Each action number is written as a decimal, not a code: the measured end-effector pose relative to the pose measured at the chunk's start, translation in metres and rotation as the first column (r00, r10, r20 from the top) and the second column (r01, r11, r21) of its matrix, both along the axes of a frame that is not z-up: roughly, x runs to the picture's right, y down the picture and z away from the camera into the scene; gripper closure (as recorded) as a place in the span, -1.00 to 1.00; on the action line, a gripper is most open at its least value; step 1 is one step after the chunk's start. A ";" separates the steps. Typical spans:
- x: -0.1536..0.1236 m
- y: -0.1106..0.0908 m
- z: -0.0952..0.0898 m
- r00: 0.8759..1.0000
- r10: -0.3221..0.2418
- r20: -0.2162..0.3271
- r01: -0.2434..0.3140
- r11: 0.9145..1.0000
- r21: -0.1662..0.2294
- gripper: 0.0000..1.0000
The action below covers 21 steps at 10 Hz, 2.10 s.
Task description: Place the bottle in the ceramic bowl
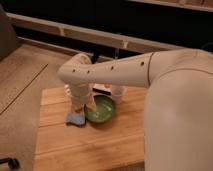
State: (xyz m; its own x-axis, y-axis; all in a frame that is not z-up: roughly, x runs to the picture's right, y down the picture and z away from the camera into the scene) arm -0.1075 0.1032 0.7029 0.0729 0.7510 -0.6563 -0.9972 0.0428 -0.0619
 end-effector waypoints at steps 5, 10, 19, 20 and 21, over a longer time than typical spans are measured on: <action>0.000 0.000 0.000 1.000 0.000 0.000 0.000 1.000 0.000 -0.30; 0.000 -0.001 -0.001 1.000 0.000 0.001 -0.001 1.000 0.002 -0.30; 0.000 -0.001 0.000 1.000 0.000 0.000 0.000 1.000 0.003 -0.30; 0.000 -0.001 0.000 1.000 0.000 0.001 0.000 1.000 0.006 -0.30; -0.001 -0.008 0.002 1.000 0.004 0.014 -0.005 1.000 0.027 -0.30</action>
State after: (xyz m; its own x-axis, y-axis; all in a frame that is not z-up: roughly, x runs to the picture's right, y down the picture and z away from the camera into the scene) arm -0.1086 0.0956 0.7049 0.0784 0.7691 -0.6343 -0.9964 0.0400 -0.0746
